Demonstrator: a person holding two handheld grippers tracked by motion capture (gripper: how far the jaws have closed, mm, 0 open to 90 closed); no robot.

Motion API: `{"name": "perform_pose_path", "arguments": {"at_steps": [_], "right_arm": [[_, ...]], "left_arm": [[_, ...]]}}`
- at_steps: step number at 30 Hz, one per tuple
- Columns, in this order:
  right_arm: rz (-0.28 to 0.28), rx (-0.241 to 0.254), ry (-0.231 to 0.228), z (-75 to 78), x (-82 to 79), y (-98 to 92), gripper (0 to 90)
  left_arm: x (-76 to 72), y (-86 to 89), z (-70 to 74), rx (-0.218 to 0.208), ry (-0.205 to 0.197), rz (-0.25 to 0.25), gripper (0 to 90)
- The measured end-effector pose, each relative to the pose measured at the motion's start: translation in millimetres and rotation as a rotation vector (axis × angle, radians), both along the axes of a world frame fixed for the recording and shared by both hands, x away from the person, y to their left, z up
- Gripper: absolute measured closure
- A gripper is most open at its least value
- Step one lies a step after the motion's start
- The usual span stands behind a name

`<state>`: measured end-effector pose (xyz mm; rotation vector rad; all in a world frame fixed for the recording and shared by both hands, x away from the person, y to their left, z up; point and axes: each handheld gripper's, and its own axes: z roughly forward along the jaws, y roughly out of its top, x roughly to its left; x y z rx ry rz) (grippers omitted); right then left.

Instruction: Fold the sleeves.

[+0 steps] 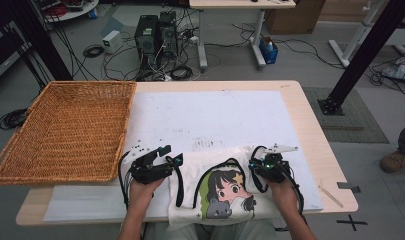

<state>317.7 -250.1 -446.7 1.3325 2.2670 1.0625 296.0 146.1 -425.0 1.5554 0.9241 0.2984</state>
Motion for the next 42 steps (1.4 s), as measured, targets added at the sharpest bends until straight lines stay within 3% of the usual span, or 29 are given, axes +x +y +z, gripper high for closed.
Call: {"name": "perform_pose_path", "arguments": {"at_steps": [2,4,5,8,10,13,15,16,18,20,23,25,27,28,29,30,32,33,34,36,37,38,39,40,41,42], "right_arm": [[0.0,-0.004,-0.014,1.2,-2.7,-0.1,89.1],[-0.009,0.008,-0.061,5.9,-9.7,-4.2,89.3],[-0.015,0.057,-0.07,11.8,-15.7,-11.6,89.2],[-0.02,0.078,-0.084,16.5,-22.3,-17.8,89.1],[-0.025,0.099,-0.075,18.5,-25.9,-23.9,88.4],[-0.024,0.05,-0.029,11.5,-15.0,-28.9,89.1],[-0.024,0.058,-0.016,9.2,-13.1,-30.0,89.1],[-0.038,0.084,-0.031,8.4,-15.0,-32.5,89.4],[-0.043,0.081,-0.039,8.9,-16.7,-33.3,89.5],[-0.041,0.12,-0.017,10.5,-21.0,-38.8,89.4],[-0.059,0.066,-0.01,9.7,-25.8,-42.6,85.2],[-0.061,-0.044,0.005,1.4,-22.0,-41.3,75.1],[-0.078,0.011,-0.024,3.7,-25.7,-47.3,72.9],[-0.078,0.011,-0.024,3.7,-25.7,-47.3,72.9],[-0.055,0.083,-0.081,10.4,-32.4,-49.7,73.1],[-0.055,0.083,-0.081,10.4,-32.4,-49.7,73.1],[0.032,0.105,-0.12,14.7,-36.0,-44.9,75.9],[0.079,0.111,-0.113,14.2,-36.3,-40.8,79.3],[0.113,0.094,-0.1,12.0,-35.6,-36.1,82.6],[0.127,-0.016,-0.044,-0.4,-30.7,-27.8,85.3],[0.123,-0.009,-0.031,-2.4,-30.4,-28.6,84.3],[0.111,0.013,-0.023,-0.6,-29.9,-31.1,75.4],[0.111,0.013,-0.023,-0.6,-29.9,-31.1,75.4],[0.083,0.05,-0.036,3.4,-28.0,-34.6,67.3],[0.049,0.112,-0.047,8.5,-24.4,-38.0,65.1],[0.01,0.139,-0.097,19.4,-12.3,-37.1,55.4]], "left_arm": [[0.1,1.2,0.1,0.0,0.0,0.005,35.4],[0.1,2.3,0.0,0.001,0.0,0.009,35.4],[0.2,2.8,0.0,0.002,0.002,0.009,35.4],[0.9,2.8,-0.4,0.003,0.002,0.01,35.4],[1.4,2.0,-1.1,0.004,0.006,0.006,35.4],[2.3,-0.5,-2.4,0.0,0.012,0.005,35.4],[1.8,-1.4,-2.9,0.002,0.012,0.0,35.4],[1.0,-1.8,-3.0,0.001,0.012,0.001,35.4],[0.3,-0.5,-3.5,0.002,0.013,0.004,35.4],[0.4,0.9,-3.6,0.005,0.017,0.007,35.4],[0.2,1.8,-3.8,0.006,0.015,0.011,35.4],[2.0,1.8,-5.8,0.011,0.026,0.019,35.4],[1.8,1.8,-5.8,0.007,0.02,0.022,35.4],[1.8,1.8,-5.8,0.007,0.02,0.022,35.4],[1.9,1.9,-5.9,0.006,0.018,0.024,35.4],[2.3,1.9,-6.1,0.004,0.019,0.028,35.4],[3.5,2.0,-6.7,-0.004,0.02,0.035,35.4],[3.9,1.7,-6.9,-0.008,0.021,0.037,35.3],[4.1,1.4,-6.8,-0.009,0.022,0.039,35.3],[4.4,0.5,-7.1,-0.002,0.026,0.049,34.2],[4.8,0.7,-7.3,0.005,0.026,0.043,32.5],[4.8,0.9,-7.5,0.013,0.031,0.05,32.5],[5.1,1.1,-7.8,0.016,0.035,0.058,32.5],[5.4,1.9,-8.1,0.013,0.04,0.06,32.5],[5.9,2.7,-8.4,0.01,0.044,0.065,32.5],[6.2,3.1,-8.4,0.006,0.045,0.069,32.5]]}}
